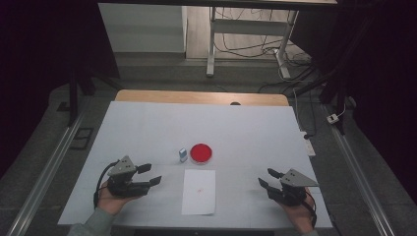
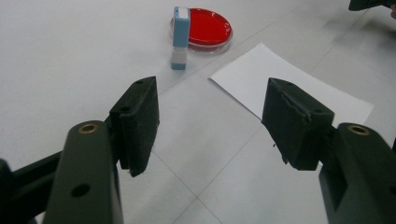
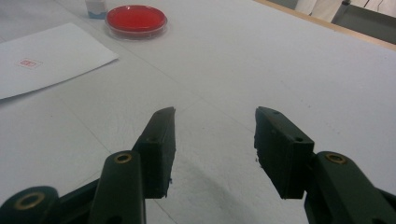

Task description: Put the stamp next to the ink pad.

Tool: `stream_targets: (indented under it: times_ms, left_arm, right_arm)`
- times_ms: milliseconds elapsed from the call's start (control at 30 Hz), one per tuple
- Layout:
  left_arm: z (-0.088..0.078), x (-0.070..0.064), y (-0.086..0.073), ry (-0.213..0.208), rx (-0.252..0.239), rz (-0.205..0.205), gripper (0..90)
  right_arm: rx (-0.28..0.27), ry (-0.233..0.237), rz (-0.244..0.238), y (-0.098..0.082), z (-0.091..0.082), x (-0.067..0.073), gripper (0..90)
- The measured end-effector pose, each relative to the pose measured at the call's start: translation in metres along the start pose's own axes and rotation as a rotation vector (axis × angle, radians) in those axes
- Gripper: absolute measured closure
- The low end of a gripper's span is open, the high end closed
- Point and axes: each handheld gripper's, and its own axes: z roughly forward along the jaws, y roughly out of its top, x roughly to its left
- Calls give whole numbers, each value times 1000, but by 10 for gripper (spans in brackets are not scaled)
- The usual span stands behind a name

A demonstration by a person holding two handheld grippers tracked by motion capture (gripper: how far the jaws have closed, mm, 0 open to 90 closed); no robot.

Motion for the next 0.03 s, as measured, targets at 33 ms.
stream_targets:
  times_ms: [33]
  left_arm:
    - [0, 0, 0, -1, 1, -1, 367]
  right_arm:
    - [0, -2, -2, 0, 0, 0, 479]
